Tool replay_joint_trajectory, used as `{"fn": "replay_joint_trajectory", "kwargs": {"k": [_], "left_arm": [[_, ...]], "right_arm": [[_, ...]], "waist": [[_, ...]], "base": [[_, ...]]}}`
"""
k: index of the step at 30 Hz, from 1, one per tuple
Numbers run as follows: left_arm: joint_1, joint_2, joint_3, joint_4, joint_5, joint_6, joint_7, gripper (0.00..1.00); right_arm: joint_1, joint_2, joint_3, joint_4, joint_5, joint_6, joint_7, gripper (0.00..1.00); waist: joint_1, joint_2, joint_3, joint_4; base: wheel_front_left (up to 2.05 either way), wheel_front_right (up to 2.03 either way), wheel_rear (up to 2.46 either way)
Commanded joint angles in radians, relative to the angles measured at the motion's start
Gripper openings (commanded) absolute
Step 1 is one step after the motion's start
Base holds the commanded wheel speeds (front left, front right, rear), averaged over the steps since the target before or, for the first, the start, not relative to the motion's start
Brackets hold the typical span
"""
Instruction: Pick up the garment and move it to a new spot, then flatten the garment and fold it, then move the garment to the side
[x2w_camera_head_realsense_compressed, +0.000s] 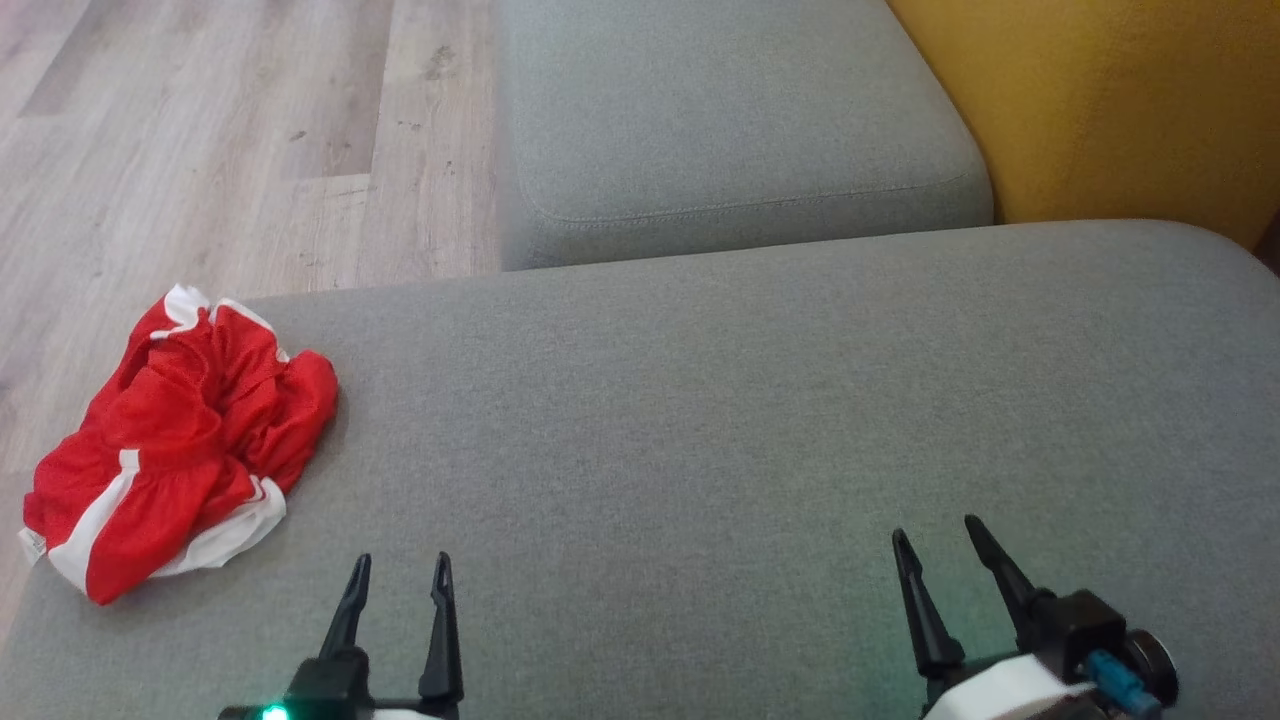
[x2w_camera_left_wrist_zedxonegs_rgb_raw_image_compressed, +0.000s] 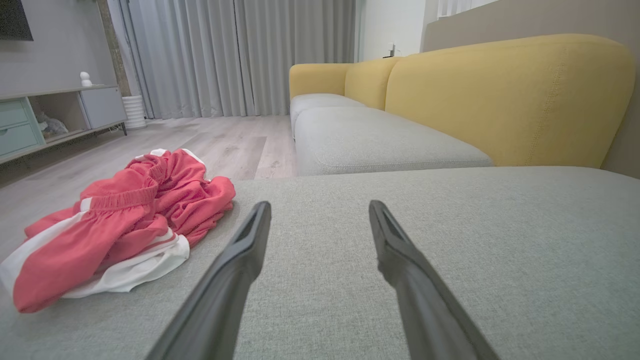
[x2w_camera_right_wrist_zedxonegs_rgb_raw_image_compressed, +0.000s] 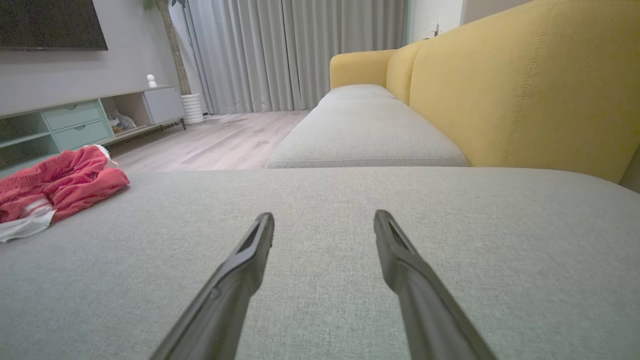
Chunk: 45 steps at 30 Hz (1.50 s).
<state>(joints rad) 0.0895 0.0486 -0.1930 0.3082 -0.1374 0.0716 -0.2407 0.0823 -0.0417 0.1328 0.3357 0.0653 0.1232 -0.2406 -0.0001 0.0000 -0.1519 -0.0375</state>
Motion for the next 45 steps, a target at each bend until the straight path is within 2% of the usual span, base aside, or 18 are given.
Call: {"fn": "replay_joint_trajectory", "kwargs": {"k": [1, 15, 21, 28, 38, 45], "left_arm": [[-0.034, 0.002, 0.021, -0.028, 0.04, 0.009, -0.02, 1.0], [-0.038, 0.002, 0.019, -0.002, 0.027, 0.01, -0.021, 1.0], [-0.043, 0.002, 0.022, 0.009, 0.027, 0.011, -0.021, 1.0], [-0.04, 0.002, 0.036, 0.02, 0.032, 0.009, -0.021, 1.0], [-0.024, 0.002, 0.073, 0.027, 0.068, -0.013, -0.021, 1.0], [-0.027, 0.002, 0.133, -0.011, 0.067, 0.0, -0.021, 1.0]], "right_arm": [[-0.023, -0.009, 0.021, -0.023, -0.039, 0.007, -0.02, 1.0], [-0.023, -0.009, 0.002, -0.004, -0.025, 0.008, -0.021, 1.0], [-0.016, -0.009, -0.003, -0.006, -0.014, 0.008, -0.021, 1.0], [0.0, -0.009, 0.026, -0.005, 0.009, 0.008, -0.021, 1.0], [0.008, -0.009, 0.008, -0.013, 0.03, 0.008, -0.021, 1.0], [-0.045, -0.009, 0.019, -0.009, 0.016, 0.008, -0.021, 1.0]], "waist": [[0.0001, 0.0, -0.002, 0.001], [0.0001, 0.0, -0.005, 0.001], [0.0001, 0.0, -0.006, 0.04], [0.0001, 0.0, -0.012, 0.151], [0.0001, 0.0, -0.008, 0.375], [0.0001, 0.0, 0.061, 0.472]], "base": [[0.0, 0.0, 0.0], [0.0, 0.0, 0.0], [0.0, 0.0, 0.0], [0.0, 0.0, 0.0], [0.0, 0.0, 0.0], [0.0, 0.0, 0.0]]}}
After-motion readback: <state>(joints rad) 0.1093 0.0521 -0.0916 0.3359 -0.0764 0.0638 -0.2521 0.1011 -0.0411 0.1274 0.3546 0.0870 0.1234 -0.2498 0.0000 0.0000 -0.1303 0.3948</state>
